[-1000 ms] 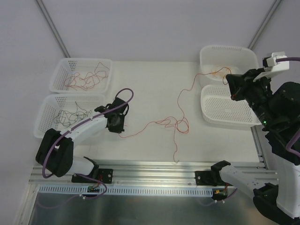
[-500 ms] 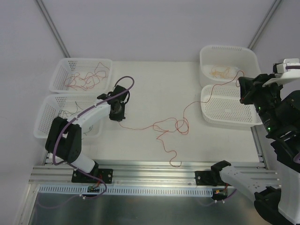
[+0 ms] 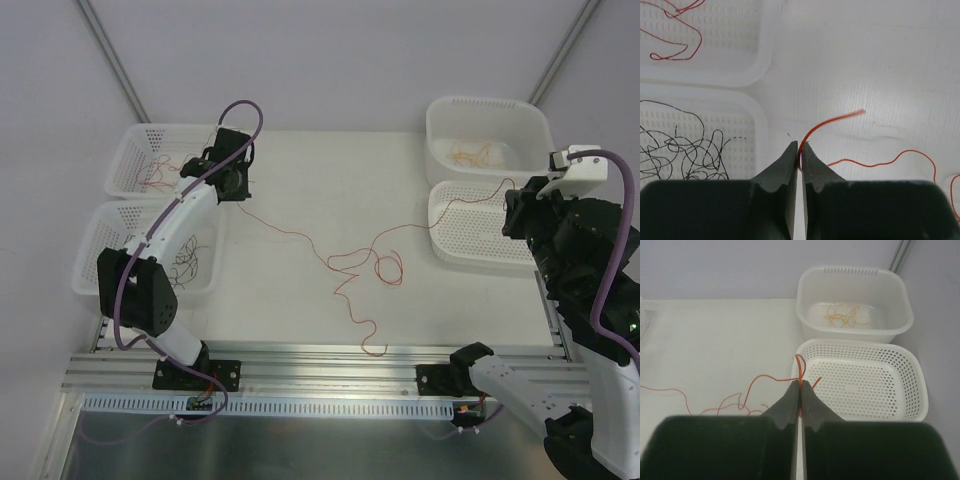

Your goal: Untangle the cables

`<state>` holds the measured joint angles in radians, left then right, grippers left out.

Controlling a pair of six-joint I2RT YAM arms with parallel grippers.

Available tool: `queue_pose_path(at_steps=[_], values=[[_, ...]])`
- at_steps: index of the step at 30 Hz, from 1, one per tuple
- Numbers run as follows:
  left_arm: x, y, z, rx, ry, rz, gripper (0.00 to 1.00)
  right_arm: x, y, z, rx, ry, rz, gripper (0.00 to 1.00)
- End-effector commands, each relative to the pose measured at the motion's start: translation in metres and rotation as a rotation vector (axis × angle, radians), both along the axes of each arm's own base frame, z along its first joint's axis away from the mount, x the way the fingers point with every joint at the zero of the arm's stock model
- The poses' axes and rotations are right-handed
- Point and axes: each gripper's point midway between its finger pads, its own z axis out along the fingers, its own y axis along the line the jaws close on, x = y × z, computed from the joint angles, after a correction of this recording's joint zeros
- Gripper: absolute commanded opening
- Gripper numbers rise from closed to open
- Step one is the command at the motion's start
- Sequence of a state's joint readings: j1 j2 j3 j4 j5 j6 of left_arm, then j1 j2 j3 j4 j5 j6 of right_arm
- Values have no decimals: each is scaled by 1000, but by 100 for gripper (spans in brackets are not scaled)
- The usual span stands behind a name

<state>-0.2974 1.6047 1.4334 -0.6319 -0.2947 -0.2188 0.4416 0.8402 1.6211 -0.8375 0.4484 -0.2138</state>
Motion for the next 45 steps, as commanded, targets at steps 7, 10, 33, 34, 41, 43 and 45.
queue_pose_path(at_steps=[7, 10, 33, 34, 41, 43, 45], values=[[-33, -26, -29, -127, 115, -90, 35, -3, 53, -25, 54, 95, 275, 1], [-49, -33, -33, -189, 125, -107, 43, 7, 75, -50, 86, 191, 337, 1], [-128, -198, 5, -586, -245, -669, 91, -1, 160, -10, 365, 176, 728, 1], [-130, -203, 1, -585, -230, -681, 90, -2, 160, -11, 367, 177, 730, 1], [-145, -239, -44, -531, -127, -753, 87, -7, 156, -12, 372, 173, 722, 1], [-140, -242, -61, -499, -109, -733, 84, -10, 157, -12, 380, 173, 729, 1], [-135, -245, -74, -487, -91, -712, 80, -11, 157, -15, 383, 182, 729, 1]])
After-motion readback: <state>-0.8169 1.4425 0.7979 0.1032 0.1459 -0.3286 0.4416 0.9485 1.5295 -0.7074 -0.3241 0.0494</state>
